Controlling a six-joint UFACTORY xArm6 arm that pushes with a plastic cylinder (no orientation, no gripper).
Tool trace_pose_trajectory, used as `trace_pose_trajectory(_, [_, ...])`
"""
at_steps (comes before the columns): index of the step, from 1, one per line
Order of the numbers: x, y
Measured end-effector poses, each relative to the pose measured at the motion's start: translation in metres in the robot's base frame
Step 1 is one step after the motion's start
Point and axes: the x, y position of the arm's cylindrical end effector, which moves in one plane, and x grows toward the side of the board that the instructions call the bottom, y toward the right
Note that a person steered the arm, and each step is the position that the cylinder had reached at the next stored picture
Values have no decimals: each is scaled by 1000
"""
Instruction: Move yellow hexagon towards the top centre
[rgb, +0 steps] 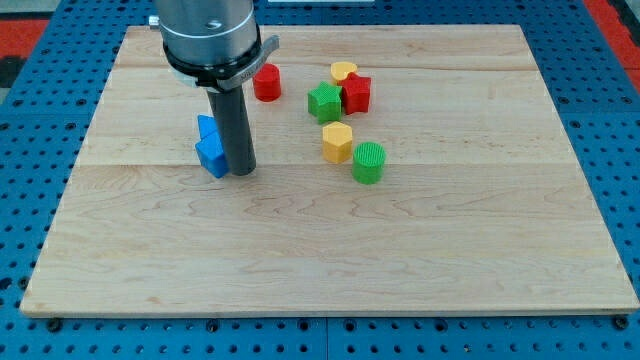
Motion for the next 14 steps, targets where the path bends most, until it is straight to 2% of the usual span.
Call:
trace_pose_trajectory(2, [-21, 184])
trace_pose_trajectory(3, [-44, 211])
trace_pose_trajectory(4, [-63, 198])
trace_pose_trajectory(5, [-29, 200])
trace_pose_trajectory(6, [-20, 155])
trace_pose_trajectory(7, [-56, 140])
trace_pose_trajectory(8, [-129, 205])
trace_pose_trajectory(9, [-93, 208])
trace_pose_trajectory(10, [-64, 240])
trace_pose_trajectory(11, [-115, 313])
trace_pose_trajectory(12, [-126, 244])
trace_pose_trajectory(13, [-92, 165])
trace_pose_trajectory(14, [-88, 215])
